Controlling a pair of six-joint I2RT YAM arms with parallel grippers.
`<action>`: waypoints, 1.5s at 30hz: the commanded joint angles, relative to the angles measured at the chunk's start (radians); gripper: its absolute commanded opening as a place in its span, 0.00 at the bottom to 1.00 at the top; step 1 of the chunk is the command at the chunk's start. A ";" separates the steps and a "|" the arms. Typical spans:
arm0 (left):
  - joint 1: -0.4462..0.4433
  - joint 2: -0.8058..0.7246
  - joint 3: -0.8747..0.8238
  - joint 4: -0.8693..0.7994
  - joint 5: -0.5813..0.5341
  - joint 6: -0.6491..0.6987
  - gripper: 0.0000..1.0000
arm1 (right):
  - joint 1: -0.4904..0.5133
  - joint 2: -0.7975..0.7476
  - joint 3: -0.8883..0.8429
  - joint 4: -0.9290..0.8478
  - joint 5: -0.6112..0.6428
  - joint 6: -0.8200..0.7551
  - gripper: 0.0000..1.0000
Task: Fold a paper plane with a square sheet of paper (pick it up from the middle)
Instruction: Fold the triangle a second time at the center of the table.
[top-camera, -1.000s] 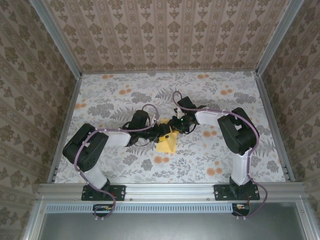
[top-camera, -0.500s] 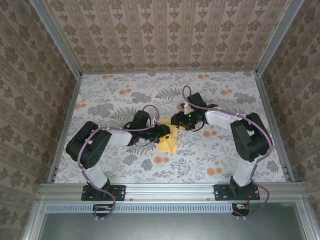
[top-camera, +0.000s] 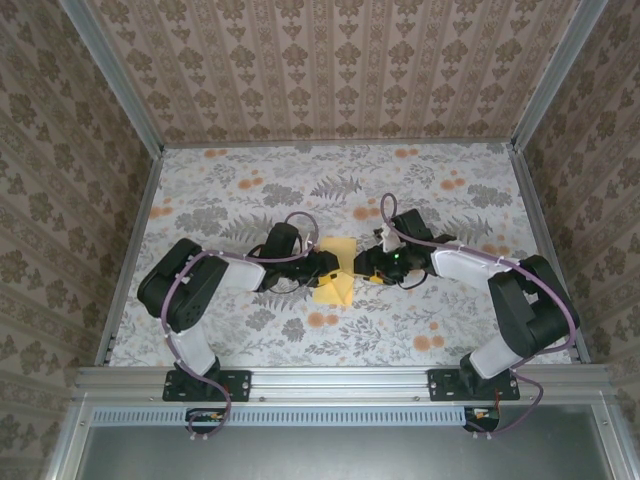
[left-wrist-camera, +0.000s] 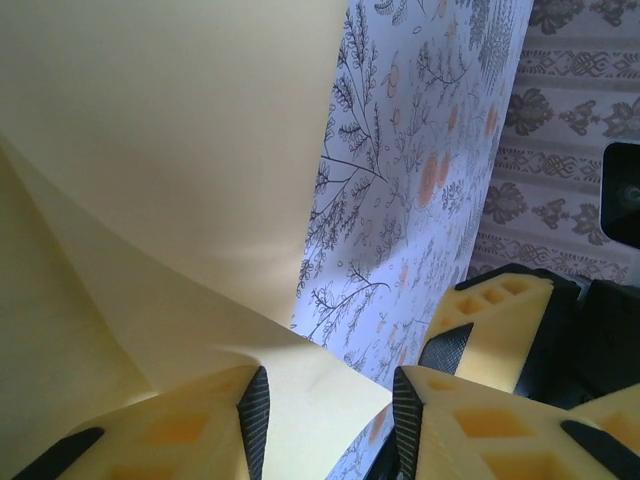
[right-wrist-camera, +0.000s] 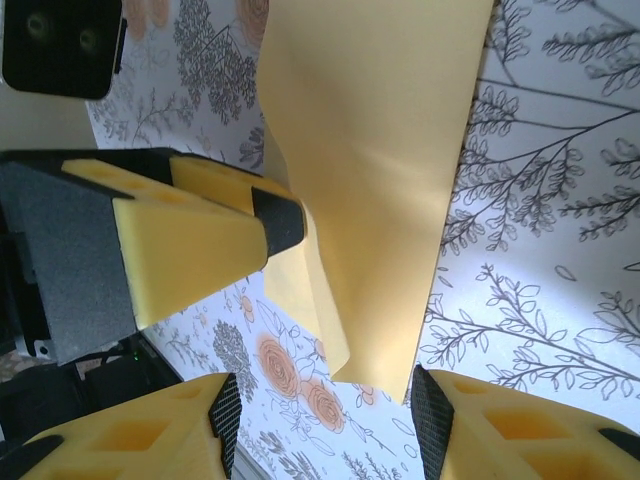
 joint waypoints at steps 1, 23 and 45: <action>0.011 0.015 -0.014 0.041 0.006 -0.018 0.40 | 0.020 0.014 0.002 0.035 -0.022 -0.012 0.52; 0.017 0.005 -0.031 0.042 0.000 -0.023 0.40 | 0.043 0.120 0.035 0.095 0.016 0.007 0.27; 0.026 -0.098 -0.038 -0.070 -0.028 0.049 0.39 | 0.039 0.246 0.177 -0.081 0.029 -0.211 0.02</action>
